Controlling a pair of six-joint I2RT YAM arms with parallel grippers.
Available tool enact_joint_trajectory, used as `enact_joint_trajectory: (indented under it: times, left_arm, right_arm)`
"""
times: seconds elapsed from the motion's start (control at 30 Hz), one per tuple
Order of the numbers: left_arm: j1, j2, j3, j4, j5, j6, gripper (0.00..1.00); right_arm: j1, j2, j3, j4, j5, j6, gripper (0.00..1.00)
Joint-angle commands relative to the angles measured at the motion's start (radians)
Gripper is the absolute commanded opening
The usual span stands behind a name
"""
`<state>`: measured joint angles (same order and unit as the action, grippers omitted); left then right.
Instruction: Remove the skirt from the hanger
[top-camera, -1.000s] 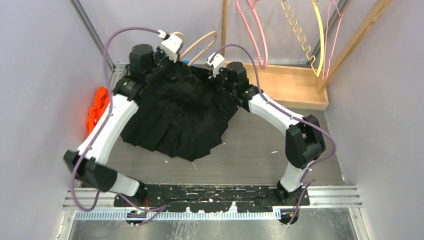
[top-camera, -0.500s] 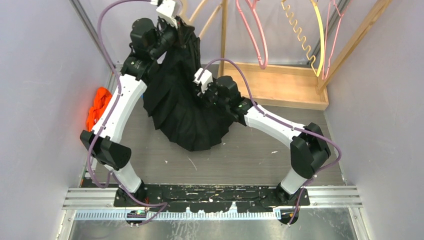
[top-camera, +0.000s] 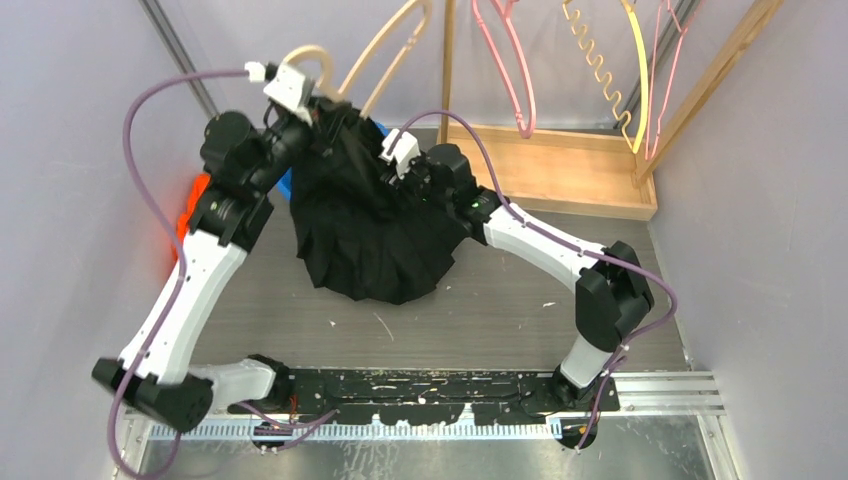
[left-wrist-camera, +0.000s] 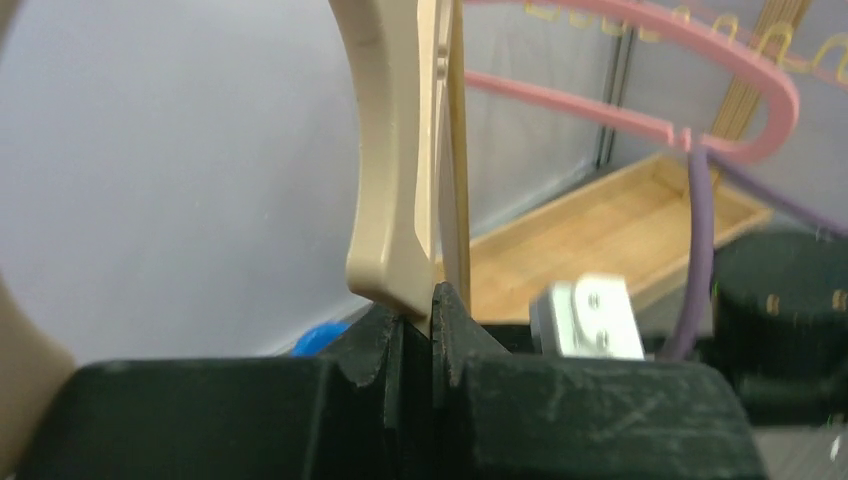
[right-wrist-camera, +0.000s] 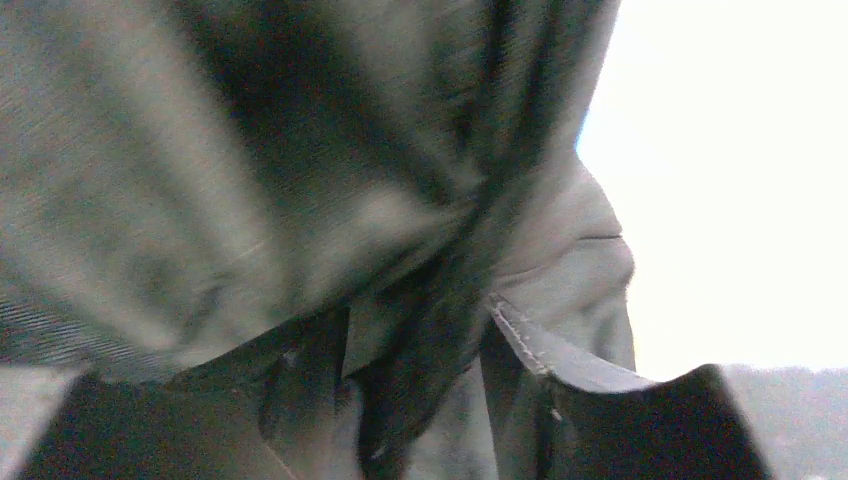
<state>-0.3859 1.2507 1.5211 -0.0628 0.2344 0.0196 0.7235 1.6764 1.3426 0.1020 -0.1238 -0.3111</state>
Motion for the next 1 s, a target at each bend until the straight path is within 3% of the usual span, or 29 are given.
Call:
enact_joint_trajectory:
  times: [0.0,0.23,0.37,0.53,0.63,0.7,0.83,0.97]
  left_arm:
    - [0.002,-0.179,-0.160,-0.031,-0.072,0.161,0.00]
    - [0.006,-0.251,-0.200,-0.200,-0.081,0.283,0.00]
    - [0.008,-0.194,-0.134,-0.327,0.001,0.370,0.00]
    - [0.058,-0.088,-0.018,-0.580,0.109,0.452,0.00]
    - [0.106,-0.091,-0.068,-0.503,0.126,0.422,0.00]
    - [0.121,-0.084,-0.082,-0.466,0.145,0.399,0.00]
    - [0.124,-0.055,-0.064,-0.460,0.153,0.394,0.00]
    - [0.124,-0.044,-0.071,-0.440,0.184,0.376,0.00]
  right_arm:
    - [0.002,-0.014,0.064,0.005,0.081,-0.066,0.62]
    - [0.004,-0.043,0.123,-0.069,0.146,-0.252,0.74]
    - [0.004,-0.093,0.112,-0.133,0.187,-0.413,0.73]
    - [0.004,-0.160,0.061,-0.193,0.229,-0.470,0.75]
    - [-0.003,-0.172,0.005,-0.176,0.317,-0.482,0.82]
    - [-0.044,-0.165,-0.010,-0.077,0.383,-0.380,0.85]
    - [-0.063,-0.168,0.047,-0.016,0.365,-0.365,0.88]
    - [-0.063,-0.128,0.213,-0.021,0.318,-0.236,0.90]
